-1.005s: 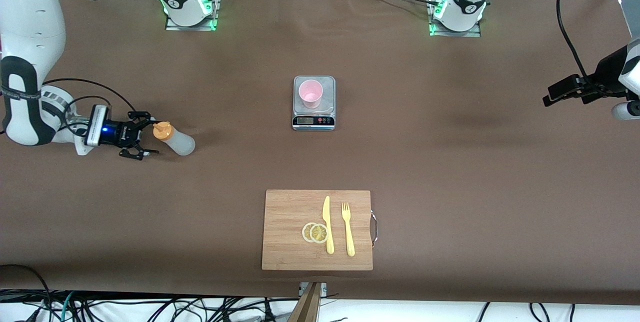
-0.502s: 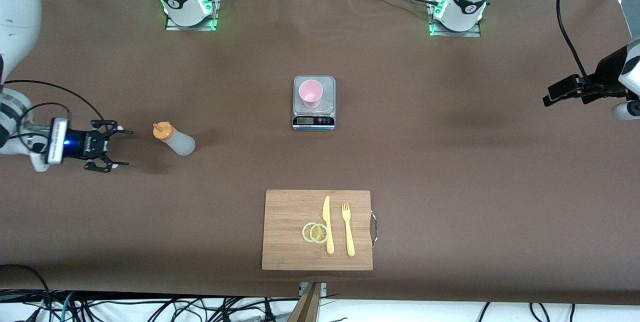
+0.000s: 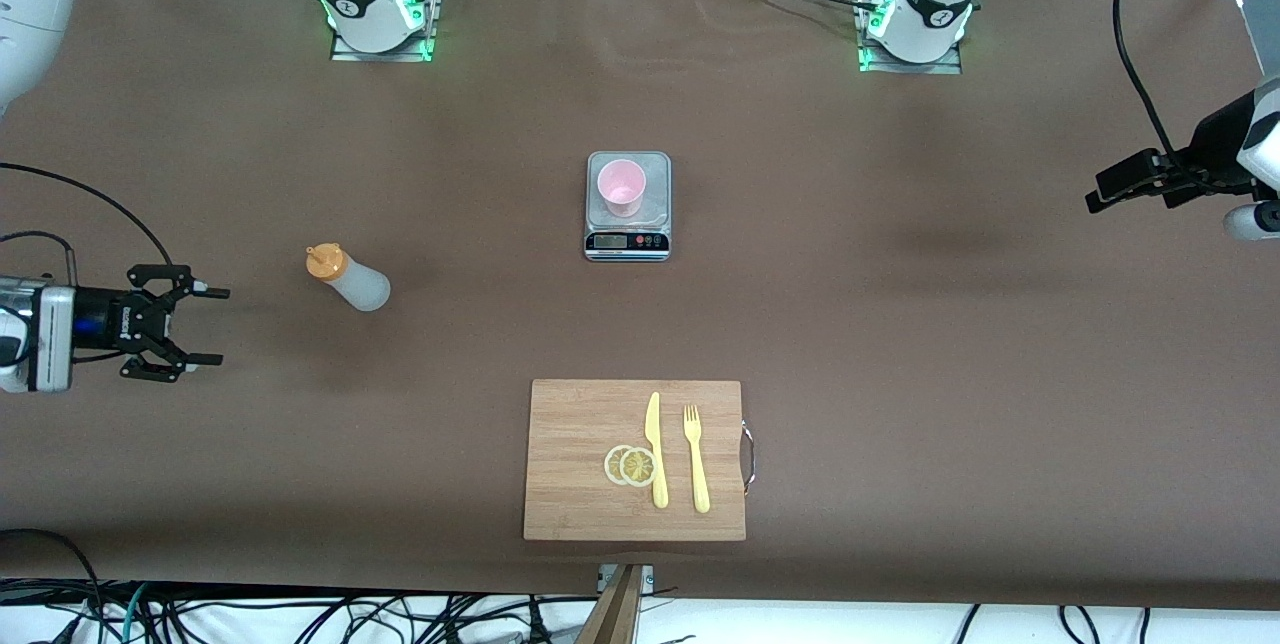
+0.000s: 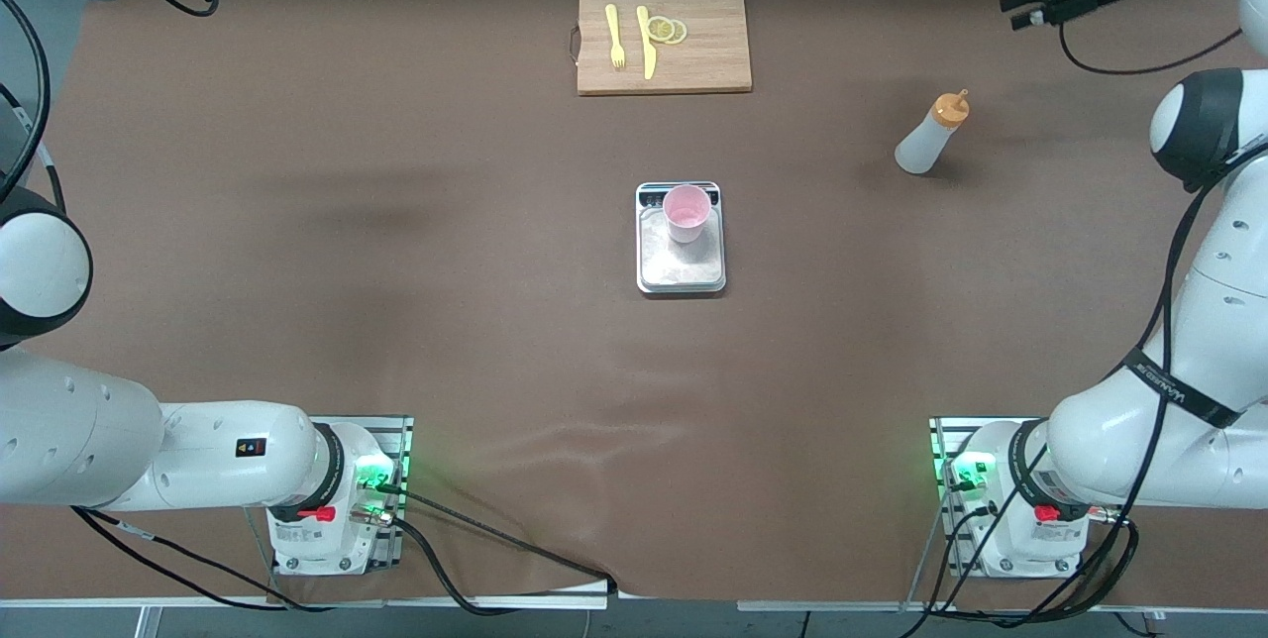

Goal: Add sauce to pink cup with both arms

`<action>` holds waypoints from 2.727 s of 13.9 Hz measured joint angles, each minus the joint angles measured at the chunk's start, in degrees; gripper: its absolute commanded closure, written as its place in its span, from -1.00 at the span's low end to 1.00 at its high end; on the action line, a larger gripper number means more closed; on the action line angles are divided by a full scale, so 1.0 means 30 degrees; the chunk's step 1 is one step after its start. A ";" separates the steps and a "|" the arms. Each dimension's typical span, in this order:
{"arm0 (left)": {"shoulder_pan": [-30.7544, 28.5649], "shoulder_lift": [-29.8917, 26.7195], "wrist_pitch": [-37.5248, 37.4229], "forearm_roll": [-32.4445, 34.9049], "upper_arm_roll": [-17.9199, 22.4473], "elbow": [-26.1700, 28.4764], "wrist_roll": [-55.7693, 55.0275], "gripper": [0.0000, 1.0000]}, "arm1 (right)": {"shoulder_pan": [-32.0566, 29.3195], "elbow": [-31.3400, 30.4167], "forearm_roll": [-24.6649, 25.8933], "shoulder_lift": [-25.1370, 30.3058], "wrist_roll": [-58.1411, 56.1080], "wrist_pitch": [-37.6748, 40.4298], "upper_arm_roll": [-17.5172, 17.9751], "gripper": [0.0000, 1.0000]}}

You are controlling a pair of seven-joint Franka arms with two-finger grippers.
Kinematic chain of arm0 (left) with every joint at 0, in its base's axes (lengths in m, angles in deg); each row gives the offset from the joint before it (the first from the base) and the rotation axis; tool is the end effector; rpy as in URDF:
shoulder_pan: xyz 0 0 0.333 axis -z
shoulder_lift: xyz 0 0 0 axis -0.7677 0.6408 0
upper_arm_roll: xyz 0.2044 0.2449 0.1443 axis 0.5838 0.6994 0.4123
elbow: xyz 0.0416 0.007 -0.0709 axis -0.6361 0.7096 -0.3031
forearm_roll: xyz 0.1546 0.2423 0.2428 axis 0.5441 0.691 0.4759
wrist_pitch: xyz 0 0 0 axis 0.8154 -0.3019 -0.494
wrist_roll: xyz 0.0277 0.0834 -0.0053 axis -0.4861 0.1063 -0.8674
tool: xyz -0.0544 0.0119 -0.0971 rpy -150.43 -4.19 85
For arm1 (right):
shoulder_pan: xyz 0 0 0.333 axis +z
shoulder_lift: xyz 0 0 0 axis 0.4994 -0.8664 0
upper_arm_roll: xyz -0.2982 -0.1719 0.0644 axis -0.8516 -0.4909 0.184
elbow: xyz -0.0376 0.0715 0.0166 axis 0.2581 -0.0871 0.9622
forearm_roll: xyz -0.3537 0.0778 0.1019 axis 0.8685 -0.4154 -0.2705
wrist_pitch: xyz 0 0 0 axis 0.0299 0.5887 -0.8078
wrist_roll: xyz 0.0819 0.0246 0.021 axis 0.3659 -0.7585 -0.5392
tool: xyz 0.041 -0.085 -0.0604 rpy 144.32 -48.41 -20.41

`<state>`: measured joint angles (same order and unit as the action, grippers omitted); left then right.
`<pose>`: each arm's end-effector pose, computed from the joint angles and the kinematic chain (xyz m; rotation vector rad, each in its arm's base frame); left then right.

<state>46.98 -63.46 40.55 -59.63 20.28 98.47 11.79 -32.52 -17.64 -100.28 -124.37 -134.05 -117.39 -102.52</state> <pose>0.5514 0.0287 0.6053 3.0412 0.2140 -0.0774 0.7025 -0.1248 0.3512 -1.9310 -1.0028 -0.4735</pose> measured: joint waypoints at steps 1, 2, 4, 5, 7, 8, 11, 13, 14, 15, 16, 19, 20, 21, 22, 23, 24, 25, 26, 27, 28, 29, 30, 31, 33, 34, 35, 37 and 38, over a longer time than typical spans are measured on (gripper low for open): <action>0.0000 0.0000 0.0000 0.0000 0.0000 0.0000 0.0000 -1.00 | 0.0506 0.0438 0.0763 0.0261 0.1875 -0.0395 0.0023 -1.00; 0.0001 0.0000 0.0000 0.0000 -0.0001 0.0000 0.0000 -1.00 | 0.1015 0.0733 0.1853 0.0723 0.3755 -0.0690 0.0062 -1.00; 0.0000 0.0001 0.0000 0.0000 0.0000 0.0000 0.0000 -1.00 | 0.1931 0.0960 0.4346 0.2007 0.7586 -0.0926 0.0119 -1.00; -0.0001 0.0000 0.0000 0.0000 0.0001 0.0000 0.0000 -1.00 | 0.2330 0.0967 0.5476 0.2701 0.9456 -0.1029 0.0143 -1.00; 0.0000 0.0000 0.0000 0.0000 0.0000 0.0000 0.0000 -1.00 | 0.2869 0.0954 0.7780 0.3927 1.2798 -0.1067 0.0335 -1.00; 0.0000 0.0001 0.0000 0.0000 0.0000 0.0000 0.0000 -1.00 | 0.2993 0.0874 0.9178 0.4466 1.4321 -0.1168 0.0642 -1.00; -0.0001 0.0001 0.0000 -0.0001 0.0006 0.0001 0.0001 -1.00 | 0.3168 -0.0396 1.4386 0.6501 1.8497 -0.2389 0.2600 -1.00; -0.0002 0.0002 0.0000 0.0002 0.0042 0.0001 0.0002 -1.00 | 0.3314 -0.1610 1.8034 0.7933 1.9606 -0.3072 0.4064 -0.99; -0.0003 0.0002 0.0000 0.0005 0.0061 0.0001 0.0003 -1.00 | 0.3393 -0.2193 1.9179 0.8584 1.9758 -0.3362 0.4552 -1.00; -0.0003 0.0002 0.0000 0.0009 0.0069 0.0001 0.0013 -1.00 | 0.3416 -0.2613 1.9700 0.9055 1.9789 -0.3574 0.4782 -1.00; -0.0003 0.0002 0.0000 0.0010 0.0071 0.0001 0.0013 -1.00 | 0.3412 -0.2892 1.9947 0.9381 1.9789 -0.3697 0.4830 -1.00; -0.0003 0.0002 0.0000 0.0011 0.0072 0.0001 0.0013 -1.00 | 0.3207 -0.3254 2.0582 0.9981 1.9789 -0.3925 0.4818 -1.00; -0.0003 0.0002 0.0000 0.0011 0.0072 0.0001 0.0013 -1.00 | 0.3126 -0.3314 2.0737 1.0261 1.9789 -0.4063 0.4812 -1.00; -0.0003 0.0002 0.0001 0.0011 0.0072 0.0001 0.0013 -1.00 | 0.3055 -0.3373 2.0943 1.0601 1.9789 -0.4320 0.4803 -1.00; -0.0002 0.0002 0.0000 0.0011 0.0071 0.0001 0.0013 -1.00 | 0.2985 -0.3534 2.1148 1.0993 1.9789 -0.4540 0.4802 -0.99; -0.0003 0.0002 0.0001 0.0011 0.0072 0.0001 0.0013 -1.00 | 0.2928 -0.3817 2.1264 1.1399 1.9792 -0.4596 0.4801 -1.00; -0.0003 0.0002 0.0001 0.0011 0.0071 0.0001 0.0013 -1.00 | 0.2890 -0.4193 2.1330 1.1779 1.9957 -0.4597 0.4801 -1.00; -0.0003 0.0002 0.0001 0.0011 0.0071 0.0001 0.0014 -1.00 | 0.2879 -0.4586 2.1362 1.2106 2.0523 -0.4598 0.4802 -1.00; -0.0002 0.0002 0.0001 0.0011 0.0068 0.0001 0.0014 -1.00 | 0.2879 -0.5033 2.1365 1.2415 2.1592 -0.4599 0.4824 -1.00; -0.0003 0.0002 0.0001 0.0011 0.0068 0.0001 0.0013 -1.00 | 0.2880 -0.5449 2.1365 1.2679 2.2884 -0.4601 0.4906 -1.00; -0.0002 0.0002 0.0001 0.0011 0.0068 0.0000 0.0013 -1.00 | 0.2885 -0.5809 2.1365 1.2920 2.4068 -0.4609 0.5082 -1.00; -0.0003 0.0002 0.0001 0.0011 0.0068 -0.0001 0.0013 -1.00 | 0.2892 -0.6067 2.1365 1.3114 2.4938 -0.4617 0.5303 -1.00; -0.0002 0.0002 0.0002 0.0011 0.0068 -0.0011 0.0012 -1.00 | 0.2895 -0.6244 2.1365 1.3285 2.5564 -0.4619 0.5522 -1.00; -0.0003 0.0003 0.0011 0.0011 0.0071 -0.0040 0.0012 -1.00 | 0.2896 -0.6381 2.1365 1.3430 2.6152 -0.4618 0.5691 -1.00; -0.0040 0.0030 0.0041 0.0011 0.0155 -0.0349 0.0012 -1.00 | 0.2896 -0.6506 2.1365 1.3580 2.7025 -0.4618 0.5841 -1.00; -0.0158 0.0105 0.0041 0.0011 0.0203 -0.0587 0.0012 -1.00 | 0.2895 -0.6542 2.1365 1.3608 2.7136 -0.4618 0.5847 -1.00; -0.0294 0.0220 0.0040 0.0012 0.0210 -0.0796 0.0013 -1.00 | 0.2894 -0.6570 2.1365 1.3607 2.7167 -0.4618 0.5846 -1.00; -0.0360 0.0440 0.0040 0.0011 0.0188 -0.1079 0.0013 -1.00 | 0.2892 -0.6626 2.1365 1.3559 2.7171 -0.4617 0.5843 -1.00; -0.0338 0.0508 0.0040 0.0011 0.0119 -0.1280 0.0012 -1.00 | 0.2890 -0.6633 2.1365 1.3493 2.7172 -0.4617 0.5837 -1.00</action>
<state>45.96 -61.93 40.67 -59.60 20.64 94.63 11.83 -23.85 -37.54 -36.18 -83.89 -52.54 -131.24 -85.01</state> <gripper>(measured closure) 0.000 0.000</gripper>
